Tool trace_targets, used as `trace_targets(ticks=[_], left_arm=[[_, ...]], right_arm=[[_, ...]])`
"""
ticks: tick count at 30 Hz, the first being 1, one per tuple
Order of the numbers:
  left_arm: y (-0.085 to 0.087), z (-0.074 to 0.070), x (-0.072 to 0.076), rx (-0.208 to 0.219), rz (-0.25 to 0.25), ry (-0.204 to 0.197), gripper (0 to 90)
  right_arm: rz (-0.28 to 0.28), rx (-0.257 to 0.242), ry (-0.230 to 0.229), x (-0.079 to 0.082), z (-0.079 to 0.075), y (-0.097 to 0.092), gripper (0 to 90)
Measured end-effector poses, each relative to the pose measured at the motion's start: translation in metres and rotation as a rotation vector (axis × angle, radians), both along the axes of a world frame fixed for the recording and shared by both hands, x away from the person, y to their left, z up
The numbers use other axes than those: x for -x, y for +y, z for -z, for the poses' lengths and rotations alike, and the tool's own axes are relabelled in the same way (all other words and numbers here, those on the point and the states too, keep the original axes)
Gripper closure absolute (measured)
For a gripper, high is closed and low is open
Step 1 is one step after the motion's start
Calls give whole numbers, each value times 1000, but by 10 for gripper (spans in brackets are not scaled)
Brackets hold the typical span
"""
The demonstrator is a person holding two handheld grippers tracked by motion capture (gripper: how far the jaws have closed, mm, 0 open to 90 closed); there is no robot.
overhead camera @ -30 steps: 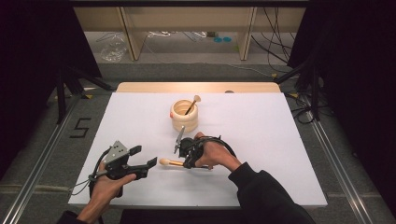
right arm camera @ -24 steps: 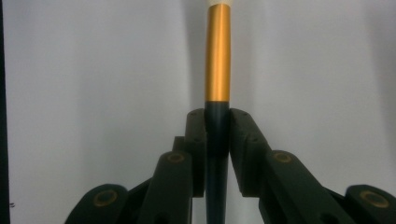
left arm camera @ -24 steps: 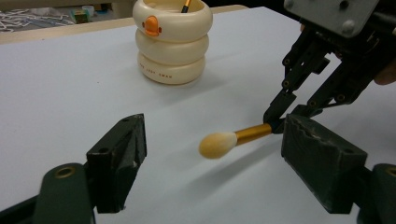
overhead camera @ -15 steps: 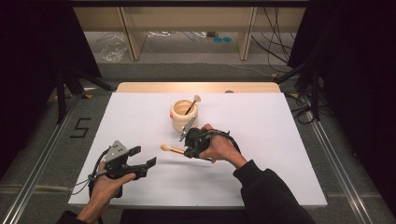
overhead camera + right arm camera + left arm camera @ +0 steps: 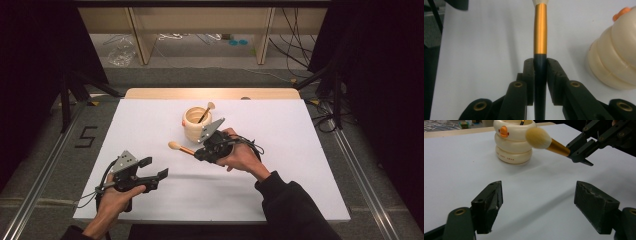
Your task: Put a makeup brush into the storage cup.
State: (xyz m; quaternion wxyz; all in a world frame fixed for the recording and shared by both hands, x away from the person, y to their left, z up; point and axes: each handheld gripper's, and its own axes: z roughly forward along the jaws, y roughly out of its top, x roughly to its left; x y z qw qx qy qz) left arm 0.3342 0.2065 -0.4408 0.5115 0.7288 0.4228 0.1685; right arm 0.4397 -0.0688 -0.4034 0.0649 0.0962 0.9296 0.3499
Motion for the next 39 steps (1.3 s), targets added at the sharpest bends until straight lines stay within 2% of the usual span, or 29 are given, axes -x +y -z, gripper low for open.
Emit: trace_targets(ticks=[5, 8, 22, 27, 29, 30, 31, 34, 36, 37, 39], left_arm=[[0, 0, -1, -3, 18, -11, 231], [0, 0, -1, -2, 17, -9, 231], [-1, 0, 0, 7, 8, 0, 231], [-1, 0, 0, 5, 10, 0, 231], [-1, 0, 0, 5, 10, -1, 231], [-1, 0, 0, 5, 10, 0, 232], [-1, 0, 0, 5, 10, 0, 231], [-1, 0, 0, 3, 10, 1, 232], [0, 0, -1, 4, 10, -4, 233], [0, 0, -1, 3, 10, -5, 233], [1, -1, -2, 7, 7, -10, 234]], right_arm=[[26, -74, -24, 2, -7, -4, 786], [40, -115, -22, 1, -10, -7, 786], [155, -277, -35, -16, -16, -23, 786], [182, -314, -24, -22, -16, -26, 787], [190, -330, -35, -25, -16, -28, 787], [194, -326, -18, -26, -16, -29, 787], [201, -332, -31, -27, -16, -29, 786], [209, -341, -20, -29, -16, -30, 787], [203, -347, -38, -29, -16, -31, 787], [203, -347, -28, -29, -16, -31, 787], [206, -364, -50, -28, -17, -31, 786]])
